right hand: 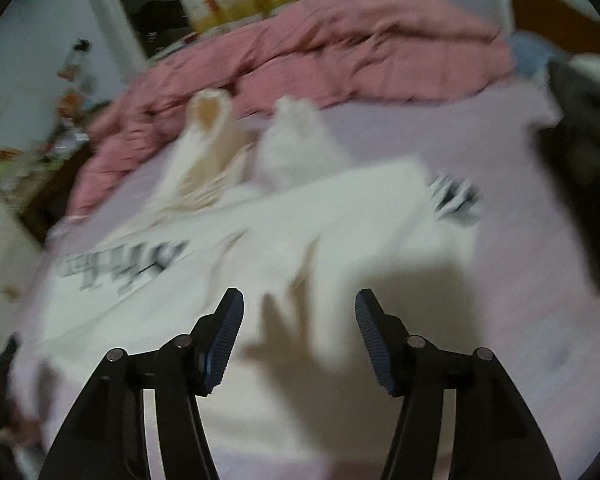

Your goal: Fold large clothes

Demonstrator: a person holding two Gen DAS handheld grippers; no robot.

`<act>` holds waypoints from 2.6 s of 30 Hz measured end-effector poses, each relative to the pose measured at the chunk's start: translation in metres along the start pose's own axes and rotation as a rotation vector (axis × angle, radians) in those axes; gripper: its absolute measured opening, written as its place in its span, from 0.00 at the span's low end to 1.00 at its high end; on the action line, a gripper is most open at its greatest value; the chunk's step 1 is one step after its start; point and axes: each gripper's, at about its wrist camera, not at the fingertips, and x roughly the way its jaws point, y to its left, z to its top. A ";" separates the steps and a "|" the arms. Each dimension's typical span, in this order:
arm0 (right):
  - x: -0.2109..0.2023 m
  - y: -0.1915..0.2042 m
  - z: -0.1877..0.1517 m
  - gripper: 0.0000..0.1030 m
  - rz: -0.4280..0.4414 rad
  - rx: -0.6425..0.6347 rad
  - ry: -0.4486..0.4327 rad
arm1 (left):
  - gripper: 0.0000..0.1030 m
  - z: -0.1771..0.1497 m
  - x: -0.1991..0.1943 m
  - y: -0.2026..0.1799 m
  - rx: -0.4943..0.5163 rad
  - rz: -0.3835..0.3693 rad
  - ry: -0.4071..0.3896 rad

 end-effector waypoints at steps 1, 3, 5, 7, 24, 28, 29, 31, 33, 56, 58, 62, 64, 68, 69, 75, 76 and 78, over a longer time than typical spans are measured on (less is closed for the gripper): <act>0.002 0.000 -0.007 0.58 0.048 0.011 0.032 | 0.24 0.008 0.001 -0.007 -0.004 -0.019 -0.002; 0.009 0.000 -0.016 0.58 0.062 0.028 0.061 | 0.26 0.026 0.008 -0.022 -0.018 -0.097 -0.015; 0.019 0.002 -0.022 0.58 0.036 0.029 0.077 | 0.29 0.041 0.020 -0.040 -0.009 -0.115 -0.024; 0.024 0.005 -0.023 0.58 0.024 0.025 0.070 | 0.30 0.052 0.036 -0.059 0.026 -0.123 -0.058; 0.000 -0.008 -0.033 0.08 -0.087 0.000 0.073 | 0.32 0.005 0.139 -0.099 -0.067 -0.246 0.268; -0.032 -0.027 -0.021 0.30 -0.167 0.040 -0.051 | 0.35 0.004 0.136 -0.104 -0.053 -0.230 0.247; -0.039 -0.036 -0.016 0.30 -0.192 0.058 -0.077 | 0.37 0.004 0.134 -0.105 -0.046 -0.229 0.238; -0.048 -0.060 -0.003 0.30 -0.247 0.118 -0.110 | 0.38 0.004 0.134 -0.108 -0.034 -0.232 0.236; -0.052 -0.082 0.010 0.30 -0.266 0.169 -0.125 | 0.38 0.004 0.134 -0.109 -0.022 -0.234 0.236; 0.024 -0.071 0.043 0.06 -0.140 0.055 -0.001 | 0.43 0.002 0.146 -0.113 -0.013 -0.244 0.281; 0.007 -0.047 0.038 0.06 -0.118 -0.063 -0.076 | 0.43 0.002 0.146 -0.113 -0.012 -0.244 0.281; -0.009 0.001 0.017 0.06 0.083 -0.219 -0.054 | 0.44 0.002 0.147 -0.113 -0.011 -0.244 0.283; 0.000 0.025 -0.007 0.06 0.127 -0.281 0.038 | 0.44 0.003 0.146 -0.113 -0.010 -0.243 0.283; 0.007 0.059 -0.055 0.06 0.051 -0.428 0.082 | 0.44 0.003 0.147 -0.113 -0.011 -0.244 0.284; 0.002 0.062 -0.062 0.06 0.042 -0.445 0.072 | 0.45 0.003 0.147 -0.114 -0.011 -0.244 0.285; -0.032 0.063 -0.071 0.10 0.038 -0.463 0.021 | 0.45 0.003 0.147 -0.114 -0.011 -0.244 0.286; -0.040 0.062 -0.066 0.10 0.041 -0.466 -0.005 | 0.45 0.003 0.147 -0.114 -0.011 -0.244 0.286; -0.056 0.061 -0.049 0.15 0.042 -0.454 -0.072 | 0.45 0.003 0.147 -0.114 -0.010 -0.244 0.286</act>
